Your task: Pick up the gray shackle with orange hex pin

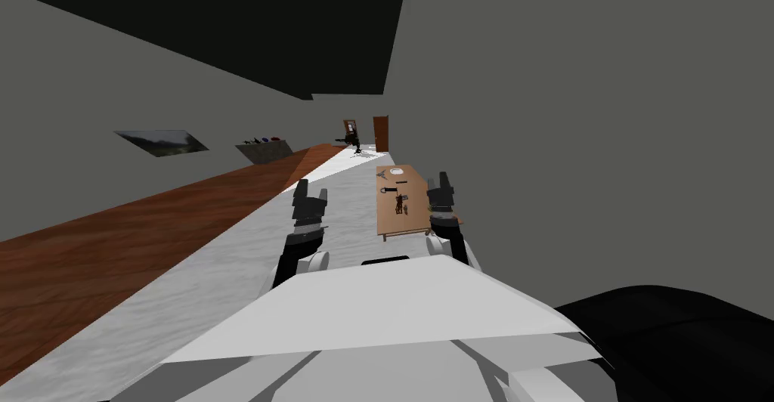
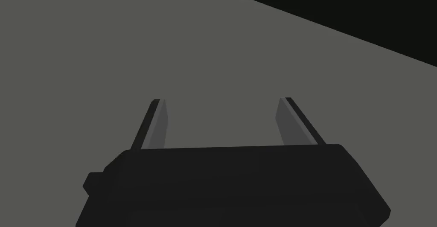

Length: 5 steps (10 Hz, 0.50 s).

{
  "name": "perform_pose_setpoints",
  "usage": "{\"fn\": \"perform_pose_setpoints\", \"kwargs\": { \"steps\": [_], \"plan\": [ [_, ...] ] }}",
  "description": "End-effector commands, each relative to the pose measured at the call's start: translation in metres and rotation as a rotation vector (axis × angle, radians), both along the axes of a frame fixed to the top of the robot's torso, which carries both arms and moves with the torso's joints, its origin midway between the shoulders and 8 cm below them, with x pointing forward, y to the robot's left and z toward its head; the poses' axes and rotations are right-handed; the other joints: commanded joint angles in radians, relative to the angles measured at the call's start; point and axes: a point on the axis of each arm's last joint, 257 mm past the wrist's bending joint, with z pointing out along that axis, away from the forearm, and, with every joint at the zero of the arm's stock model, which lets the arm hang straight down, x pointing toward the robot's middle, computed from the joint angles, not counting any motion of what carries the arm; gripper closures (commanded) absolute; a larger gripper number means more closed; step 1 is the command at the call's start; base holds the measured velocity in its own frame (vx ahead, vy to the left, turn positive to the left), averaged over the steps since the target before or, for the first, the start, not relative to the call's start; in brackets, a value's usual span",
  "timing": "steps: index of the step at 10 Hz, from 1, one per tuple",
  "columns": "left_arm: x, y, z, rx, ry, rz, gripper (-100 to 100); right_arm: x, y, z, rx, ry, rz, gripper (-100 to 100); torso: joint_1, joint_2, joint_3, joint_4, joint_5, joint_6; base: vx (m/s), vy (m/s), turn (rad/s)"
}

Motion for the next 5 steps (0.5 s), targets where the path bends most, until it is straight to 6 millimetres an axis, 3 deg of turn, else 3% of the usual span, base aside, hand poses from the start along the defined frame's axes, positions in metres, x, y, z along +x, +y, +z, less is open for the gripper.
{"fn": "perform_pose_setpoints", "kwargs": {
  "steps": [1,5],
  "plan": [
    [0.000,0.000,0.000,0.000,0.000,0.000,0,0.007,0.005,-0.016,-0.060,0.049,0.010,-100,0.000,0.000,0.000,0.000,0.000,0.000,-0.031,0.016,0.057],
    [0.000,0.000,0.000,0.000,0.000,0.000,0,0.025,0.008,-0.073,-0.200,0.210,0.008,-100,0.003,0.005,0.003,0.001,0.001,0.000,-0.078,0.047,0.075]
  ]
}}
